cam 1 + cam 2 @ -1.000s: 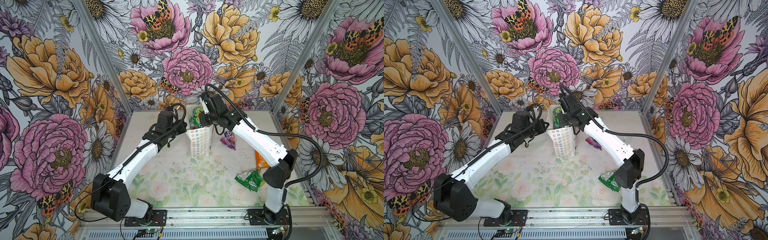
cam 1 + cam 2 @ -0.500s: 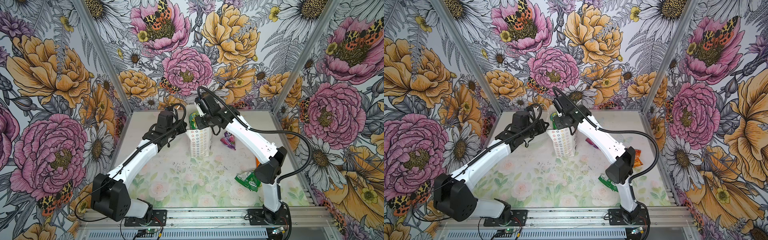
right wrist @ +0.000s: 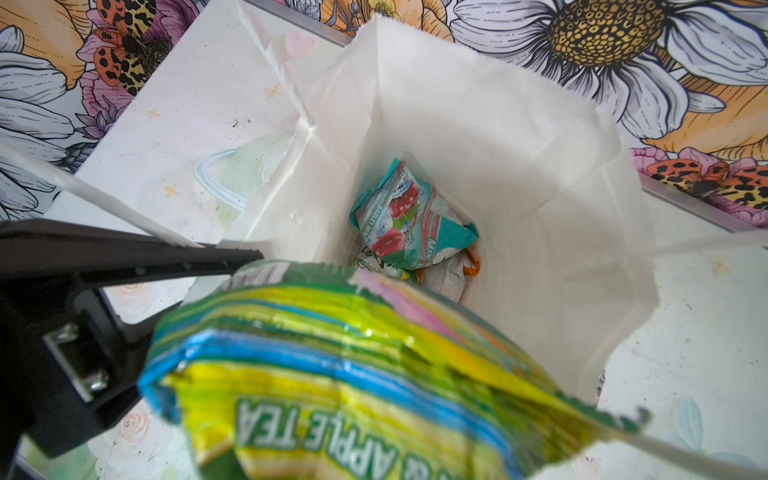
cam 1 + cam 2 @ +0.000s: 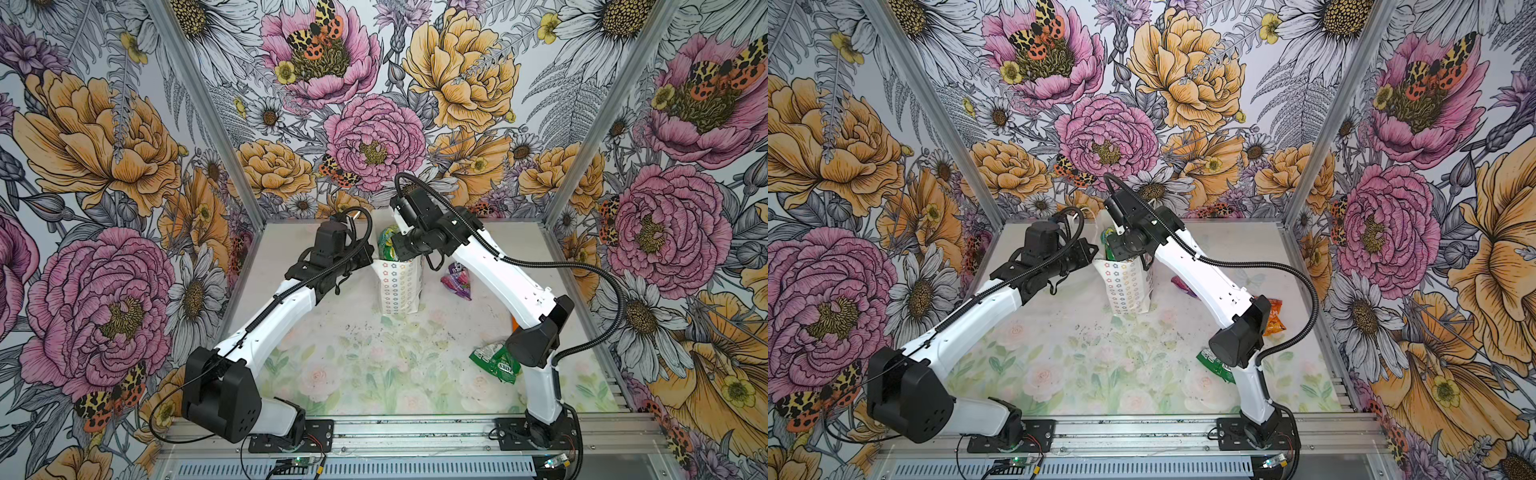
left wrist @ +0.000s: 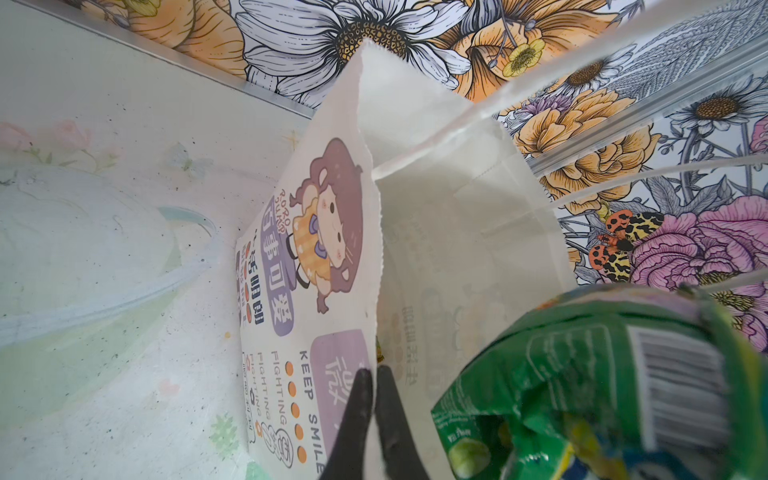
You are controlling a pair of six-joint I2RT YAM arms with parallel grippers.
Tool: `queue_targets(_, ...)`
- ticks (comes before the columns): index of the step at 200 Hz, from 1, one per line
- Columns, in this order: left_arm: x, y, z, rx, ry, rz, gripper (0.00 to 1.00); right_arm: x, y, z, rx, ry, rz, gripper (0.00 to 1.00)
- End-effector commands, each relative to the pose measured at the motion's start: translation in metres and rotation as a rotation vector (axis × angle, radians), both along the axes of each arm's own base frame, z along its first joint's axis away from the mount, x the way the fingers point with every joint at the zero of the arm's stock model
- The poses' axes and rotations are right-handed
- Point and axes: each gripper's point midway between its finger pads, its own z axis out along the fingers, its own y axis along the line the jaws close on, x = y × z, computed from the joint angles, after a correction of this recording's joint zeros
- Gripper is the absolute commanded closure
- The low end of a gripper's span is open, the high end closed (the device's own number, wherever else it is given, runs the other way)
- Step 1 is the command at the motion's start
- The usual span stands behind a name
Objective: Place the snacks into the paper bag
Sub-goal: 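Lower the FOX'S bag into the paper bag and open the right gripper, then move the right gripper back down to the green snack bag on the table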
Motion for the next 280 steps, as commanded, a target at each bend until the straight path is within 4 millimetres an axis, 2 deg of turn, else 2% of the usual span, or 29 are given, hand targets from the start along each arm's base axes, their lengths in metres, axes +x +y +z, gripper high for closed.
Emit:
queue_targets(1,0.002,0.006,0.011,-0.012,-0.038,0.027,1.00,-0.001,0.002,0.009,0.004,-0.021,0.002,0.89)
queue_targets(41,0.002,0.007,0.012,-0.012,-0.043,0.028,1.00,-0.001,0.004,0.007,0.004,-0.018,0.006,0.82)
queue_targets(88,0.003,0.007,0.011,-0.012,-0.040,0.029,1.00,-0.001,0.003,0.012,0.007,-0.029,0.010,0.63)
queue_targets(152,0.002,0.008,0.009,-0.008,-0.037,0.033,1.00,0.001,0.005,0.027,0.030,-0.064,0.017,0.58)
queue_targets(198,0.003,0.008,0.008,-0.007,-0.036,0.031,1.00,-0.006,0.006,0.035,0.039,-0.072,0.069,0.53)
queue_targets(242,0.002,0.011,0.009,-0.008,-0.039,0.034,1.00,-0.016,-0.008,0.038,0.016,-0.074,0.055,0.48)
queue_targets(280,0.003,0.013,0.008,-0.008,-0.035,0.037,1.00,-0.025,-0.033,0.032,-0.038,-0.072,0.001,0.45)
